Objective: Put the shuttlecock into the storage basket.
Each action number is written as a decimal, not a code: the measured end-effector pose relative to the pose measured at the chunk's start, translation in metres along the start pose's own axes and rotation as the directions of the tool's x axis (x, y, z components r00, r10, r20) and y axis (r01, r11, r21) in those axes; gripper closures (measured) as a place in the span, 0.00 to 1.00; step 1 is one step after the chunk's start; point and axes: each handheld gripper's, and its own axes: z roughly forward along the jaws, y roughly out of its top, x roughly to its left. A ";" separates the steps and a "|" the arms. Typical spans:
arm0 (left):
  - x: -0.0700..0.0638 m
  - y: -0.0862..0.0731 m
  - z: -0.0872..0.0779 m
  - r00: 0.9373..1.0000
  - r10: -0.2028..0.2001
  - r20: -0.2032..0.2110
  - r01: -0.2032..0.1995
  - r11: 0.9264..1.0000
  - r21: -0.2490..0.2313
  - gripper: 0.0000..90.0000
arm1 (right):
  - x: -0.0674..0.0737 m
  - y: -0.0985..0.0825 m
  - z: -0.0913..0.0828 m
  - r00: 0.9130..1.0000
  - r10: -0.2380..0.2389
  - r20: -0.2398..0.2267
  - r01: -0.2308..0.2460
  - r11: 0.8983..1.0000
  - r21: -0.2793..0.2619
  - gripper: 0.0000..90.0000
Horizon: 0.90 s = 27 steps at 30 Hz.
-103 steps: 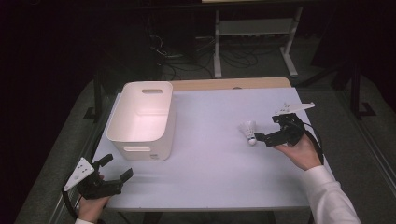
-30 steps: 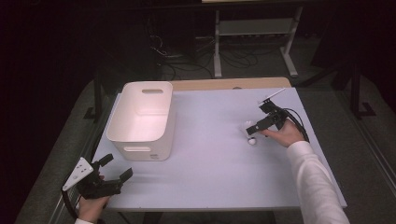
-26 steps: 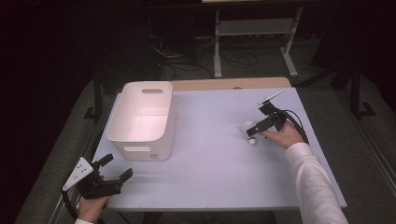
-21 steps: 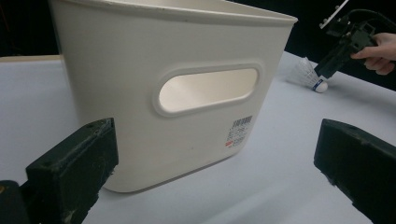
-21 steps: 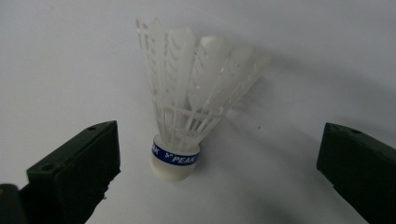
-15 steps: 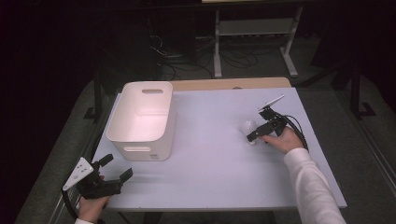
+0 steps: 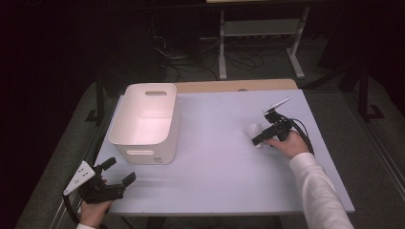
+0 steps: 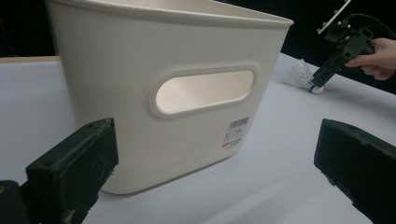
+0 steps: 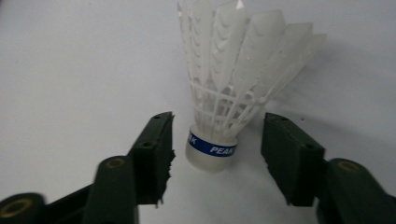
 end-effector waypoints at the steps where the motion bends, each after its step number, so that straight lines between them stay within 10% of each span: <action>1: 0.000 0.000 0.000 1.000 -0.003 0.000 0.003 1.000 -0.001 0.00 | -0.001 0.000 0.000 1.000 -0.003 -0.006 0.003 1.000 0.002 0.50; 11: 0.000 0.000 0.000 1.000 -0.006 -0.003 0.006 1.000 -0.001 0.00 | 0.002 0.000 0.004 1.000 -0.015 -0.010 0.016 0.999 0.028 0.70; 27: 0.000 0.000 0.000 1.000 0.004 -0.008 -0.004 1.000 0.007 0.00 | 0.008 -0.002 -0.005 0.999 -0.032 0.011 0.032 0.999 -0.009 0.71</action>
